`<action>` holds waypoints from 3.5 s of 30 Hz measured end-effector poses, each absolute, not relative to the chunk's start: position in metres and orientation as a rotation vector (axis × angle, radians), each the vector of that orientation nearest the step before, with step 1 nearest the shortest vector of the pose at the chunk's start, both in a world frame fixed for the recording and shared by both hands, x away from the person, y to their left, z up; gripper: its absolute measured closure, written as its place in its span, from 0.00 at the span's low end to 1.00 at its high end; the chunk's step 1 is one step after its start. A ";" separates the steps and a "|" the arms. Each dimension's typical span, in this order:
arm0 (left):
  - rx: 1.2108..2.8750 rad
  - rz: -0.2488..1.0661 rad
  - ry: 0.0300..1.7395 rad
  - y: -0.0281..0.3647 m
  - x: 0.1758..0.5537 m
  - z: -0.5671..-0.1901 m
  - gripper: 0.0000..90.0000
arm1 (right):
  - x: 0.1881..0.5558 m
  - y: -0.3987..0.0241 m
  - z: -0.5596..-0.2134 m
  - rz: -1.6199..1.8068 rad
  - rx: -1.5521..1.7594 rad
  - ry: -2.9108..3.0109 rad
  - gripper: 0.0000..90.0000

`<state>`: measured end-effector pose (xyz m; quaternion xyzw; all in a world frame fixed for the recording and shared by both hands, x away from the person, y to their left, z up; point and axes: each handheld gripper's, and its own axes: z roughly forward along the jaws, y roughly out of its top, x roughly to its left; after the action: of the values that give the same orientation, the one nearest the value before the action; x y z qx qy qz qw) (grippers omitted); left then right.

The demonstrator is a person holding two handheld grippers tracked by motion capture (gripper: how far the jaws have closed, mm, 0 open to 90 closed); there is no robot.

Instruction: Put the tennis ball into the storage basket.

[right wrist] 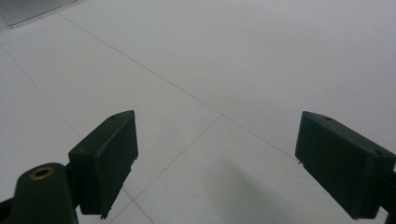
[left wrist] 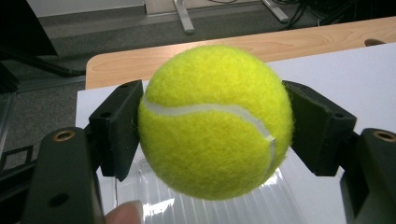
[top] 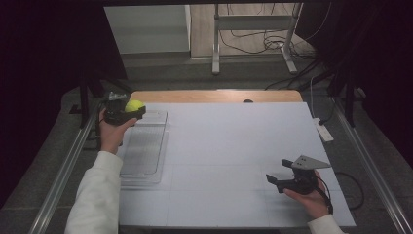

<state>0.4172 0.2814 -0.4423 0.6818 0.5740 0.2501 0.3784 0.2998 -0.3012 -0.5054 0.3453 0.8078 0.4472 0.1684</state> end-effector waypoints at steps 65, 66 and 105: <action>1.896 0.538 1.554 0.282 0.434 -0.481 0.29 | 0.300 -0.301 -0.506 1.260 0.983 2.305 0.15; 1.895 0.534 1.558 0.281 0.434 -0.482 0.29 | 0.300 -0.301 -0.506 1.259 0.983 2.305 0.15; 2.055 0.534 1.594 0.272 0.442 -0.500 0.29 | 0.300 -0.301 -0.507 1.255 0.985 2.306 0.15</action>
<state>0.4423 0.2721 -0.5004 0.7511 0.5828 0.1953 0.2410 0.3003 -0.3012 -0.5069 0.3461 0.8107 0.4413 0.1679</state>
